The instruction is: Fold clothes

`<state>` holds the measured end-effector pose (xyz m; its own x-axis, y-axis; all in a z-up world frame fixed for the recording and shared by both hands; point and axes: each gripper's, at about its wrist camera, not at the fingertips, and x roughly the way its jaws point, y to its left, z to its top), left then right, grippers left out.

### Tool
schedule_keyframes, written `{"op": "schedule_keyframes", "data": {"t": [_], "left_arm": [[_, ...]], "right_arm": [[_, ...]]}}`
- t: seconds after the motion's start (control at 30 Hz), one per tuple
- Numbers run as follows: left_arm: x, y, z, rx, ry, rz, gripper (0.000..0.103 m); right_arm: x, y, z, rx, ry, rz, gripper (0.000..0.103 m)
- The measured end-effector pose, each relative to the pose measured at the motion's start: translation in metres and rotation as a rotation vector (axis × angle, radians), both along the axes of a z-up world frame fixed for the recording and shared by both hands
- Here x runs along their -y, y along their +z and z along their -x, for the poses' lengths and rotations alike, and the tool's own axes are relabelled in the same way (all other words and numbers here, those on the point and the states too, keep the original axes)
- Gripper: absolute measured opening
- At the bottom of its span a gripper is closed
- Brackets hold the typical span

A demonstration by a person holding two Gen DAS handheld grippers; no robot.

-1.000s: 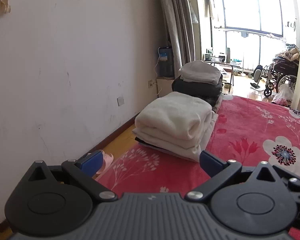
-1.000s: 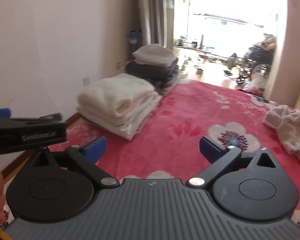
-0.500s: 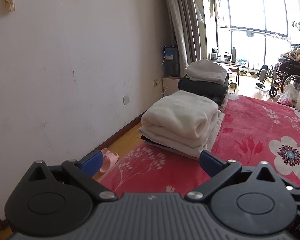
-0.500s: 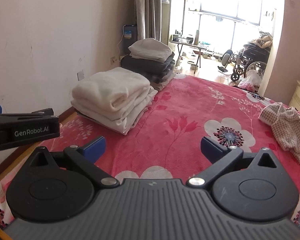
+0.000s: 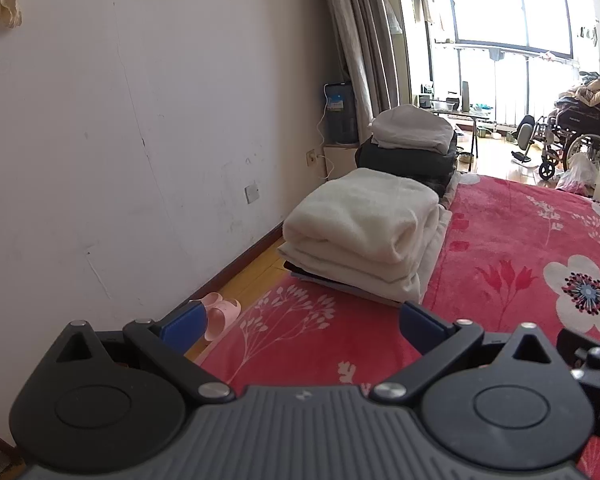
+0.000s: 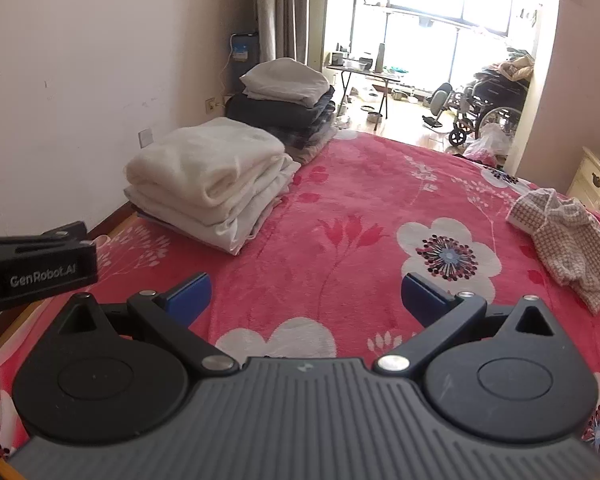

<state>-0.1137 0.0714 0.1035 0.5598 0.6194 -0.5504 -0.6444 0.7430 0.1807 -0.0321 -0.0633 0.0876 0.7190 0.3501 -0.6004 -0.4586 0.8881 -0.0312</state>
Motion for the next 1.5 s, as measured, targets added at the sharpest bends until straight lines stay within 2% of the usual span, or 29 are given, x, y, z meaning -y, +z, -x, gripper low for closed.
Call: {"op": "schedule_keyframes", "data": {"t": [0.5, 1.5], "left_arm": [[0.0038, -0.0008, 0.0021, -0.015, -0.027, -0.020, 0.103], [-0.0019, 0.0010, 0.0021, -0.012, -0.003, -0.016, 0.103]], "right_arm": [[0.0021, 0.0000, 0.0015, 0.001, -0.004, 0.004, 0.102], [0.0019, -0.0029, 0.0017, -0.028, 0.004, 0.011, 0.102]]}}
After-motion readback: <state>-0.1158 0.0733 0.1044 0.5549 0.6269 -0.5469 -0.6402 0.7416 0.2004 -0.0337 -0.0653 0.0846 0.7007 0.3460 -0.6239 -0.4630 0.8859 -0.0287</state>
